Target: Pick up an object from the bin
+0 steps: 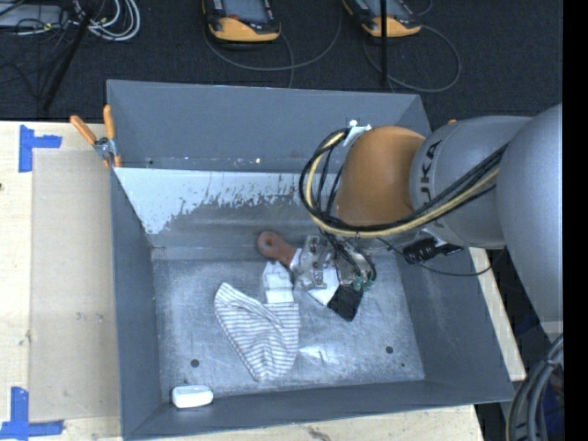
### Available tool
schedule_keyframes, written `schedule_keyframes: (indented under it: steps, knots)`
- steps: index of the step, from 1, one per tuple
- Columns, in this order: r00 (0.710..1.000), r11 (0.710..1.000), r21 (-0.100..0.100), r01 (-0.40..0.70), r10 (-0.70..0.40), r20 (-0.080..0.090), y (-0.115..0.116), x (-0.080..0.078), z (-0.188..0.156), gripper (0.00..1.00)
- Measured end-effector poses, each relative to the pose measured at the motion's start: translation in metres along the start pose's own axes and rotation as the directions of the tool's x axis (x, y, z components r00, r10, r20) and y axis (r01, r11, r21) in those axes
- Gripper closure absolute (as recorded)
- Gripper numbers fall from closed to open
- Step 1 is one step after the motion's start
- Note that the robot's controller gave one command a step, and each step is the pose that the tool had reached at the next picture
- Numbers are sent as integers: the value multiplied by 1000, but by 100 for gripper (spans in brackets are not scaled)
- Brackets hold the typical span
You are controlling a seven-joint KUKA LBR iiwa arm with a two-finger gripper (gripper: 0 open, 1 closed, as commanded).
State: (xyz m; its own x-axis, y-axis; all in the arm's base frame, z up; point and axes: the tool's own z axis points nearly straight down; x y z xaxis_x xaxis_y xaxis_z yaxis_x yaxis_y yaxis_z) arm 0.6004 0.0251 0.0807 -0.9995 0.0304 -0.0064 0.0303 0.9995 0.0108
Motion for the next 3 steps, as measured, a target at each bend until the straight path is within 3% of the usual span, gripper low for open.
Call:
schedule_keyframes:
  steps: [1, 2, 3]
  knots:
    - [1000, 1000, 6, -1, 1, -6, -3, 2, 3, 0]
    - [1000, 1000, 6, -1, 1, -5, -3, 2, 3, 0]
    - [993, 993, 8, 120, -120, -6, 67, 17, 2, 100]
